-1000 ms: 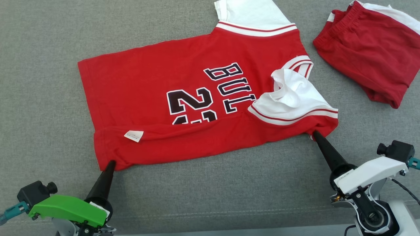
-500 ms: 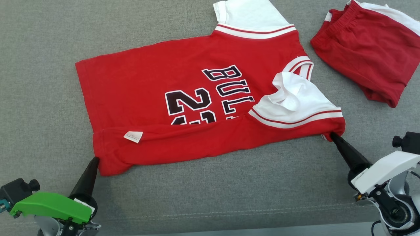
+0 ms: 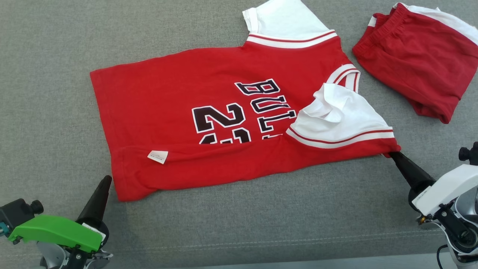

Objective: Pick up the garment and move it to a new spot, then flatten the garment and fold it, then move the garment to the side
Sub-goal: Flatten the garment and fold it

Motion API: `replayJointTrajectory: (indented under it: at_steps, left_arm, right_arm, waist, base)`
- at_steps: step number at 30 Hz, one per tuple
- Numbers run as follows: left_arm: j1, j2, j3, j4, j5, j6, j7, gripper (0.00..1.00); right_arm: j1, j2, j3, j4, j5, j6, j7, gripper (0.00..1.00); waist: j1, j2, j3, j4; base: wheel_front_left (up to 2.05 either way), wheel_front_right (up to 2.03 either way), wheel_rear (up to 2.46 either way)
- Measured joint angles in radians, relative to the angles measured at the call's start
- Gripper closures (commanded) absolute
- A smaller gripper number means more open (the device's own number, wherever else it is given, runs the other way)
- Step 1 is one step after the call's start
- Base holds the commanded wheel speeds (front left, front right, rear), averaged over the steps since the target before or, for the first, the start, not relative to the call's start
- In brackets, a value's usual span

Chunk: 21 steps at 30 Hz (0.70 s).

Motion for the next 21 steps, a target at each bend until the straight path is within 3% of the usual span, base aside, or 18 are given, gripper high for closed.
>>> replayJointTrajectory:
  at_steps: [2, 4, 5, 9, 10, 12, 21]
  left_arm:
    - [0.000, 0.000, -0.002, 0.000, 0.000, 0.004, 0.005, 0.78]
    - [0.002, 0.000, -0.006, -0.001, -0.002, 0.005, 0.008, 0.75]
    - [0.002, 0.000, -0.007, -0.003, -0.005, 0.006, 0.013, 0.71]
    - [0.005, -0.003, -0.024, -0.018, -0.013, 0.006, 0.026, 0.50]
    - [0.006, -0.005, -0.021, -0.024, -0.020, 0.006, 0.026, 0.29]
    - [0.009, -0.016, -0.011, -0.036, -0.028, 0.006, 0.025, 0.01]
    - [0.056, -0.063, 0.012, -0.075, -0.083, 0.006, 0.005, 0.00]
  right_arm:
    - [0.001, 0.000, 0.003, 0.001, 0.000, 0.000, 0.003, 0.51]
    - [0.003, 0.001, 0.006, 0.001, 0.000, -0.001, 0.007, 0.05]
    - [0.004, 0.000, 0.004, 0.001, 0.000, -0.001, 0.008, 0.00]
    - [0.020, 0.001, -0.008, 0.004, 0.000, -0.014, 0.006, 0.00]
    - [0.024, 0.002, -0.011, 0.004, 0.001, -0.018, 0.004, 0.00]
    - [0.037, 0.003, -0.014, 0.002, 0.002, -0.017, 0.001, 0.00]
    - [0.082, 0.053, -0.003, -0.023, 0.036, -0.016, -0.018, 0.00]
  waist:
    - [0.0000, 0.0000, 0.000, 0.000]
    - [0.0000, 0.0000, -0.001, 0.000]
    - [0.0000, 0.0000, 0.001, 0.000]
    - [0.0000, 0.0000, 0.002, 0.000]
    - [0.0000, 0.0000, 0.003, 0.000]
    - [0.0000, 0.0000, 0.003, -0.001]
    - [0.0000, 0.0000, 0.007, -0.009]
  base:
    - [0.00, 0.00, 0.00]
    - [0.00, 0.00, 0.00]
    - [0.00, 0.00, 0.00]
    - [0.00, 0.00, 0.00]
    - [0.00, 0.00, 0.00]
    - [0.00, 0.00, 0.00]
    - [0.00, 0.00, 0.00]
